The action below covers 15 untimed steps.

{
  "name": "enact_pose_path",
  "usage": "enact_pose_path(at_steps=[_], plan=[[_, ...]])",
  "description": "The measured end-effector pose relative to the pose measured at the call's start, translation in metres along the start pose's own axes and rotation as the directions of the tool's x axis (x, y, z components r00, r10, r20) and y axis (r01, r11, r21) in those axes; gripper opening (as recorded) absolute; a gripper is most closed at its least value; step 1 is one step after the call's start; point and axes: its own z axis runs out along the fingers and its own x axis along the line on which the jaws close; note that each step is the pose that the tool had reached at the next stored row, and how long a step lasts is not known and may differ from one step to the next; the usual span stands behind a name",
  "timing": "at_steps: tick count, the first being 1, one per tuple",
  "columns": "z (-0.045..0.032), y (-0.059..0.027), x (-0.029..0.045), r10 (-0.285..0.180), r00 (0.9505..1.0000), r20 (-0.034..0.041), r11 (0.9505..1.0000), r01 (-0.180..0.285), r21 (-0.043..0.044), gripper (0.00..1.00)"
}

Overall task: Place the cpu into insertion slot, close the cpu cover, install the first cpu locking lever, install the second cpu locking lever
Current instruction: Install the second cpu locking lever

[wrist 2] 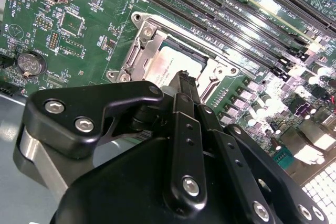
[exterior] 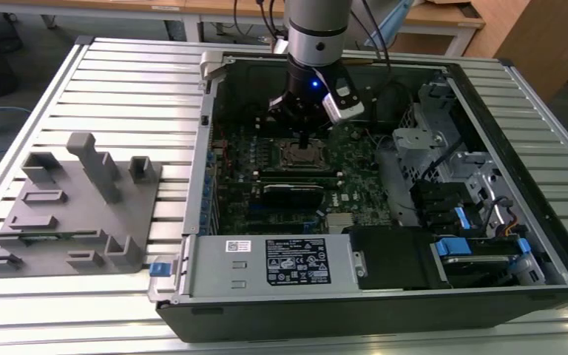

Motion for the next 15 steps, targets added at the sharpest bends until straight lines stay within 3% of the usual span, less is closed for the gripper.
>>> enact_pose_path(at_steps=[9, 15], plan=[[-0.0012, -0.0001, 0.0, 0.0, 1.0, -0.0003, 1.0, 0.0, 0.0006, 0.1], [-0.011, -0.0002, -0.0004, 0.0, 1.0, 0.0, 1.0, 0.0, 0.0, 0.1]])
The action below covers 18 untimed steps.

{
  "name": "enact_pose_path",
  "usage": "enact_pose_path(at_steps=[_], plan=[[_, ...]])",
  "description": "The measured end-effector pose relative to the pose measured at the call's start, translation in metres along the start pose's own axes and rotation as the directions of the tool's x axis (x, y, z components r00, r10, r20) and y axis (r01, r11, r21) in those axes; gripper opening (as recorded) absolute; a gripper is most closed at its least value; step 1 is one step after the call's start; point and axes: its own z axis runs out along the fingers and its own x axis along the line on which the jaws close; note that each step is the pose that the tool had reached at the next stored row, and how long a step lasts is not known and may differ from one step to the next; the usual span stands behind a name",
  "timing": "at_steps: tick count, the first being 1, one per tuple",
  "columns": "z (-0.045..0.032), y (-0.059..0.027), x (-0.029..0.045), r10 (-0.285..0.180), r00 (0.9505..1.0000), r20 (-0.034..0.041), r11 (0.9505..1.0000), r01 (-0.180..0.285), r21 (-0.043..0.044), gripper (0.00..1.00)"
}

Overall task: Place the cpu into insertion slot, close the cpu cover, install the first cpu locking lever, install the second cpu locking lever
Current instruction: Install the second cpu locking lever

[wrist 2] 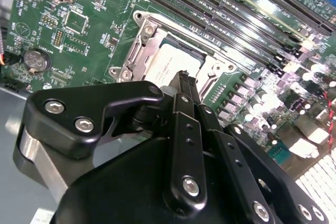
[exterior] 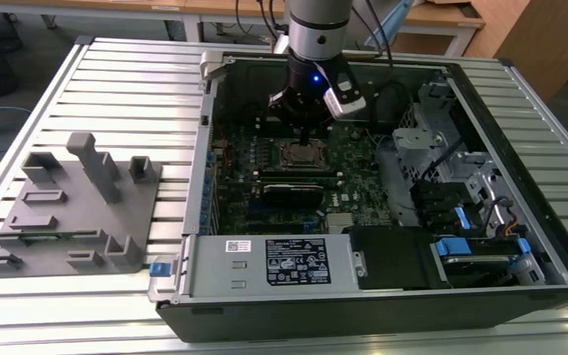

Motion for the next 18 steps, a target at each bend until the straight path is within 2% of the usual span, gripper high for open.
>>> enact_pose_path(at_steps=[4, 18], plan=[[-0.0049, -0.0001, -0.0002, 0.0, 1.0, 0.0, 1.0, 0.0, 0.0, 0.1], [-0.0052, -0.0014, -0.0002, 0.0, 1.0, 0.0, 1.0, 0.0, 0.0, 0.1]])
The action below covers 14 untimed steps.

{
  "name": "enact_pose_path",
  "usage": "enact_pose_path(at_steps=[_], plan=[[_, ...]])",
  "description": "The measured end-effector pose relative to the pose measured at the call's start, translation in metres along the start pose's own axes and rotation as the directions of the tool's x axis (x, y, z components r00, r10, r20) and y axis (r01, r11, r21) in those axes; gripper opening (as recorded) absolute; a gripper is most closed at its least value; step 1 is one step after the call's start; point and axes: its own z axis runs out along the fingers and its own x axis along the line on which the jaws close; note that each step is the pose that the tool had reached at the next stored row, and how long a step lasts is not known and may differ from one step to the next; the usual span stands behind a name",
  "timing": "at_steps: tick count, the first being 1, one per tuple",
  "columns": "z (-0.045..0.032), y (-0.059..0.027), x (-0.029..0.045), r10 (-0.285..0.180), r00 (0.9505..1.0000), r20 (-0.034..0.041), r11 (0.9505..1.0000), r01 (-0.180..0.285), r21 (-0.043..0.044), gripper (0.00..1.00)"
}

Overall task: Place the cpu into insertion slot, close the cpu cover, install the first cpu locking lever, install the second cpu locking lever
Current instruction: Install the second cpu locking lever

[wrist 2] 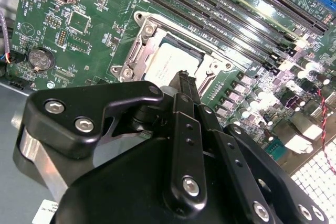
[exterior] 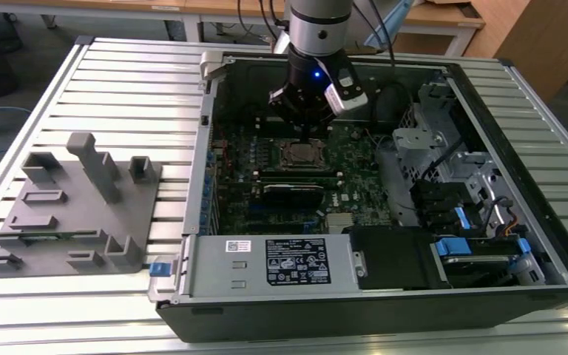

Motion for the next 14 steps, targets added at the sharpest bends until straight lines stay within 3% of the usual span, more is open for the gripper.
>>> enact_pose_path(at_steps=[14], plan=[[0.0001, -0.0046, -0.0001, 0.0, 1.0, 0.0, 1.0, 0.0, 0.0, 0.1]])
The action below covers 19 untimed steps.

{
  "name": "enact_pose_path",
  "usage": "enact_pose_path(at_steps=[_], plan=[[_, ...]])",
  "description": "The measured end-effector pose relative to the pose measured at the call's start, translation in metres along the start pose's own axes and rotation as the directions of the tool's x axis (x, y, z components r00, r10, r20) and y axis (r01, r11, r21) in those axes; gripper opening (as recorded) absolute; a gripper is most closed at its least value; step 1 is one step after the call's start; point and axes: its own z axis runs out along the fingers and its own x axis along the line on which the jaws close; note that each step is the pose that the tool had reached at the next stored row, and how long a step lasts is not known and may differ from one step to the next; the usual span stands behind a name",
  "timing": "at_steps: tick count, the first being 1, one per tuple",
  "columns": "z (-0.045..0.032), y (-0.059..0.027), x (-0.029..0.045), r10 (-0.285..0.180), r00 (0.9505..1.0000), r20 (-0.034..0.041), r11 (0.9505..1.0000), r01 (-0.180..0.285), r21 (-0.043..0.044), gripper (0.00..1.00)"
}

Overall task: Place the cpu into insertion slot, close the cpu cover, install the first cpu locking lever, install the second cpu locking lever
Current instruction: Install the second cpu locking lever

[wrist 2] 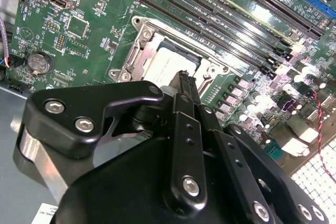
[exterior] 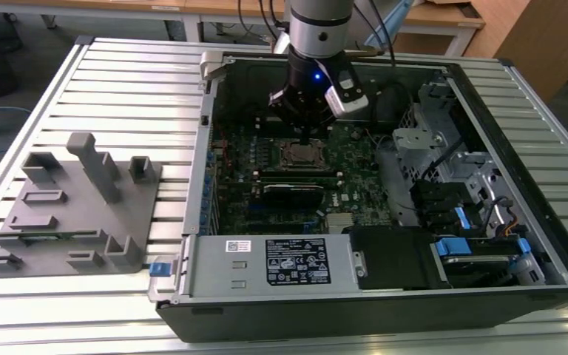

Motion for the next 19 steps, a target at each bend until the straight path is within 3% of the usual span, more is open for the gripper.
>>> enact_pose_path(at_steps=[19], plan=[[0.0002, -0.0151, 0.0, 0.0, 1.0, 0.0, 1.0, 0.0, 0.0, 0.1]])
